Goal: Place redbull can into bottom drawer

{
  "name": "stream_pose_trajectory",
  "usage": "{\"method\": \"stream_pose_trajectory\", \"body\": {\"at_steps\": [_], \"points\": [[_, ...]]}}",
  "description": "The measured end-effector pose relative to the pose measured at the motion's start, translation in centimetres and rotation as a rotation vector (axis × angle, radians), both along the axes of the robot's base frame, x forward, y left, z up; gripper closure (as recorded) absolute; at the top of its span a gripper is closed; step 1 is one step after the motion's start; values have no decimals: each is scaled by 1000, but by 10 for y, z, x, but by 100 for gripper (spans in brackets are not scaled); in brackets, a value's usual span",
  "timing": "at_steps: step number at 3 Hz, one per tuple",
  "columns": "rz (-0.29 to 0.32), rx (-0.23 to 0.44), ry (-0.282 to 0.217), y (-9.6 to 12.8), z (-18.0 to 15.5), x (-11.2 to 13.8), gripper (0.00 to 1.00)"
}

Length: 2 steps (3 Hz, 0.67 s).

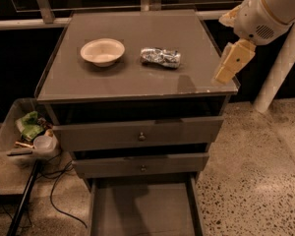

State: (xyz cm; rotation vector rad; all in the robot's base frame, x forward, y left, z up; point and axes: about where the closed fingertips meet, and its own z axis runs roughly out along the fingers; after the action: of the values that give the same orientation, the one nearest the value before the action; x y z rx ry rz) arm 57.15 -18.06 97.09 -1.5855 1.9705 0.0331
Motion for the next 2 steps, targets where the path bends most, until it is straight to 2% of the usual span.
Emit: {"method": "stream_pose_trajectory", "body": {"at_steps": [1, 2], "points": [[23, -2, -20, 16, -9, 15, 0], [18, 32, -37, 29, -20, 43, 0]]}}
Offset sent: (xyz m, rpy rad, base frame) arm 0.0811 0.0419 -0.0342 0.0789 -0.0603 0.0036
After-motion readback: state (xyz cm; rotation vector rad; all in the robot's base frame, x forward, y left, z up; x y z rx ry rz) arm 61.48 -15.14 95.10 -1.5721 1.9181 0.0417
